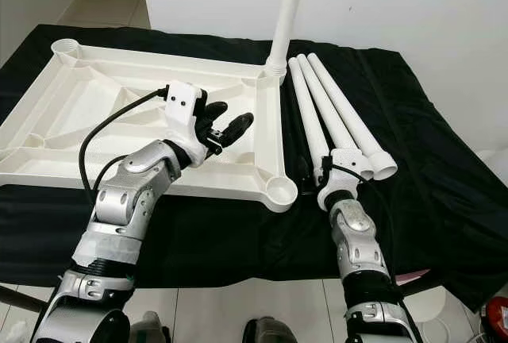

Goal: Building children table

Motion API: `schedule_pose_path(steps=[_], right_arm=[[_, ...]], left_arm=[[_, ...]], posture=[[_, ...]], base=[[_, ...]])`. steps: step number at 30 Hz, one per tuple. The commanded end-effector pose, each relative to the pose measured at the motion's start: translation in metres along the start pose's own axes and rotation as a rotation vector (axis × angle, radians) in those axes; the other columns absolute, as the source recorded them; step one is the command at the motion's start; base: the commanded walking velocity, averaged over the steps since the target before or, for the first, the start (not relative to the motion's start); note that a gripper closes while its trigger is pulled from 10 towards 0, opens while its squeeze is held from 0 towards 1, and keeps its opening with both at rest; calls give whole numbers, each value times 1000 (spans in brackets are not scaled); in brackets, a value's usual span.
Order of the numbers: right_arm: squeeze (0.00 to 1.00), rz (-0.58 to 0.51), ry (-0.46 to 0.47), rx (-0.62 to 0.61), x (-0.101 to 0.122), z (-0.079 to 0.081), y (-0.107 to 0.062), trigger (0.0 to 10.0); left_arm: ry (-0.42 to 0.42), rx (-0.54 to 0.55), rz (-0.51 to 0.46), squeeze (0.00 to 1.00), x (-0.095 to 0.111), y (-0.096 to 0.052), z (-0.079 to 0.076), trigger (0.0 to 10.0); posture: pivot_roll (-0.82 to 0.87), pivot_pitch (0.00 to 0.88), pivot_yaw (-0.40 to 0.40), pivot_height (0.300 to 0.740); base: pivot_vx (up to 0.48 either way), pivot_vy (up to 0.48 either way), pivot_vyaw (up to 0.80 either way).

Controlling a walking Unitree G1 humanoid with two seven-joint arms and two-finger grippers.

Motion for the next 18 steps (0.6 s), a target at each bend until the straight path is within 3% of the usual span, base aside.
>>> schedule_pose_path(steps=[1,2,4,7,8,10,11,13,14,15,18], right_arm=[[0,24,14,-9,-4,-1,1,9647],[0,44,20,-9,-8,0,1,9137],[0,73,23,9,-15,4,0,6980],[0,83,32,16,-18,5,-1,6510],[0,85,33,17,-18,5,0,4000],[0,86,34,16,-18,5,0,3843],[0,90,43,15,-19,6,0,3176],[0,90,43,15,-19,6,0,3176],[0,91,49,15,-19,6,0,745],[0,93,58,17,-19,6,1,0],[0,99,76,20,-20,7,1,0]], left_arm=[[1,37,1,0,0,3,1,10000],[2,38,-1,0,0,2,1,10000],[2,40,-3,0,1,2,2,10000],[1,41,-5,0,1,2,2,10000],[1,41,-5,0,1,2,2,10000],[2,41,-6,0,1,2,2,10000],[3,41,-6,0,1,2,2,10000],[3,41,-6,0,1,2,2,10000],[5,40,-7,0,1,2,2,10000],[8,39,-7,0,1,2,2,10000],[13,37,-6,0,1,2,2,10000]], posture=[[86,0,-52,740],[86,0,-52,740],[90,0,-54,740],[89,0,-53,740],[89,0,-53,740],[90,0,-52,740],[90,0,-52,740],[90,0,-52,740],[90,0,-52,740],[89,0,-52,740],[89,0,-52,740]], base=[[0,0,0],[0,0,0],[0,0,0],[0,0,0],[0,0,0],[0,0,0],[0,0,0],[0,0,0],[0,0,0],[0,0,0],[0,0,0]])
Point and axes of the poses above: a point about 5 cm out from each wrist's last joint towards the gripper, its own y axis pointing out of the wrist towards the gripper, its own x axis along the axis of the wrist's last joint, z = x × y, the point moved 1 cm from there along y, pointing out of the wrist towards the gripper
